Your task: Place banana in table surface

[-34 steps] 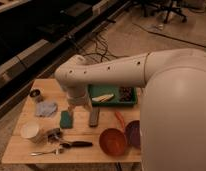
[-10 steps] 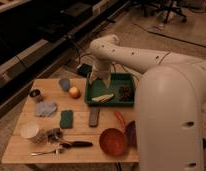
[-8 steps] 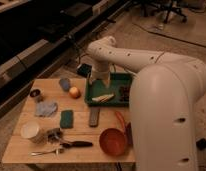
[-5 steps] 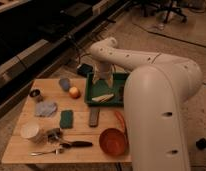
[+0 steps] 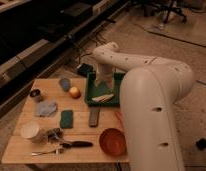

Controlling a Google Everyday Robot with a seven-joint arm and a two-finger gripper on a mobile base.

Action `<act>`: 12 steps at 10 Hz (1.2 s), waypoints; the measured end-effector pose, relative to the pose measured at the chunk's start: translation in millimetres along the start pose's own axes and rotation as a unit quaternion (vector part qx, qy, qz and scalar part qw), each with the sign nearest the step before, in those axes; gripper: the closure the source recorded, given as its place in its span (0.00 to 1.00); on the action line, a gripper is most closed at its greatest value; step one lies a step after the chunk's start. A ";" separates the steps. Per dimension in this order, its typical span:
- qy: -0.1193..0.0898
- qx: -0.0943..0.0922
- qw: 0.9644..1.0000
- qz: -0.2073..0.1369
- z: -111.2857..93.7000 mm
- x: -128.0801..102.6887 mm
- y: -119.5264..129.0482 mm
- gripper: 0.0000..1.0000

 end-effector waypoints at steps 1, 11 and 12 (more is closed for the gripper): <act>0.004 -0.001 1.000 0.002 4.5 -0.5 -0.5 0.35; 0.035 0.000 0.999 0.007 28.3 4.6 -8.0 0.35; 0.050 -0.003 0.999 0.012 45.8 5.6 -12.9 0.35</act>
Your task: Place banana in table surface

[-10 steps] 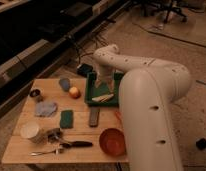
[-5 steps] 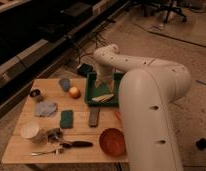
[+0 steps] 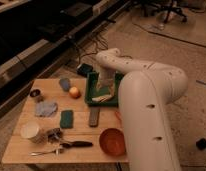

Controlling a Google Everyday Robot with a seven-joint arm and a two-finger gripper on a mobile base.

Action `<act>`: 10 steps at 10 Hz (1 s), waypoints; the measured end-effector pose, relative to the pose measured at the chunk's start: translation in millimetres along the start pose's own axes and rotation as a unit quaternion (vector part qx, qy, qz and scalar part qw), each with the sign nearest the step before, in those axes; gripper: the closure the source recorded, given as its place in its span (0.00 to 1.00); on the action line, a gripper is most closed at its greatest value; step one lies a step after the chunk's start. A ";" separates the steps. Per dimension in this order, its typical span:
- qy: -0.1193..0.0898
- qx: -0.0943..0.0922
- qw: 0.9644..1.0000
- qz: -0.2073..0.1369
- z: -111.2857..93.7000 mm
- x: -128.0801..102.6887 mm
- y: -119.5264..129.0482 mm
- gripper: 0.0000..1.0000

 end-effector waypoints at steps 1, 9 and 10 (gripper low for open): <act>0.010 0.001 1.000 0.004 11.6 0.0 -3.6 0.35; 0.040 0.019 0.999 0.031 46.4 -4.0 -12.5 0.35; 0.040 0.020 0.998 0.033 49.3 -4.7 -12.9 0.35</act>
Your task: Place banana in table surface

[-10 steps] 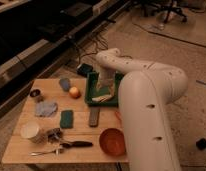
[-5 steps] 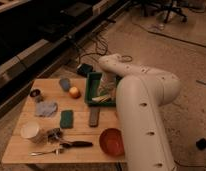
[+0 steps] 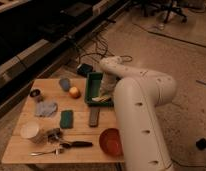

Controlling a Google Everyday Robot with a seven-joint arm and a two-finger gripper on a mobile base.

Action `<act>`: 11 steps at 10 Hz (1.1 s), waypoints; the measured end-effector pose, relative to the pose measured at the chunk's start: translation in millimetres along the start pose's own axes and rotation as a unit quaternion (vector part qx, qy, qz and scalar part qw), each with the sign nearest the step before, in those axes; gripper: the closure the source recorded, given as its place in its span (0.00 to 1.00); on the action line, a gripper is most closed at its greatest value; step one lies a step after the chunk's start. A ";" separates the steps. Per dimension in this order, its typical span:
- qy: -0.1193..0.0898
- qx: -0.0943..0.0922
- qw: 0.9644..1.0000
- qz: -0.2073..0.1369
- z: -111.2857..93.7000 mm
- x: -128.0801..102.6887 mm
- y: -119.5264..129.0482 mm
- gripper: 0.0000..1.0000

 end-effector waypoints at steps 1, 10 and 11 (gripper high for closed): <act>-0.001 0.001 1.000 0.002 2.1 -1.2 -1.3 0.35; -0.027 0.001 1.000 -0.012 15.3 -3.8 -6.8 0.49; -0.027 0.002 1.000 -0.012 14.2 -3.6 -7.1 0.60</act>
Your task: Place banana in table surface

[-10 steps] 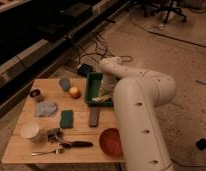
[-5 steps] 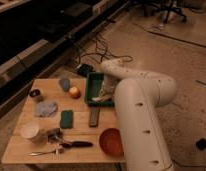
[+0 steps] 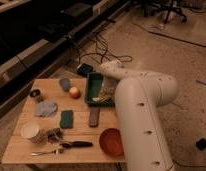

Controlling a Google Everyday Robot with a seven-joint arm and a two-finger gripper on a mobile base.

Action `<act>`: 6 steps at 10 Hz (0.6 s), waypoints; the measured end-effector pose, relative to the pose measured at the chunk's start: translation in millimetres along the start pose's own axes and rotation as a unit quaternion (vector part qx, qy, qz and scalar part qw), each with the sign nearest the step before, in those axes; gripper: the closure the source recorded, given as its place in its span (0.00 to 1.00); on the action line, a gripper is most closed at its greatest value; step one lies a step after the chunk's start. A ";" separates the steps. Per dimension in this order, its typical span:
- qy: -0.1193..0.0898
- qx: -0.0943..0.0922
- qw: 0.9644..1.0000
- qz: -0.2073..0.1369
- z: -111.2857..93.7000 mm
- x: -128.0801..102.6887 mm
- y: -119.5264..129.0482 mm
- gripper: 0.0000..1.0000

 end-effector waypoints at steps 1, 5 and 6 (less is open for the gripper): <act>0.000 0.000 1.000 0.001 -0.8 -0.5 -0.9 0.66; 0.001 0.001 1.000 -0.002 -2.5 0.9 0.6 1.00; 0.002 0.003 1.000 -0.001 -5.2 -1.0 1.0 1.00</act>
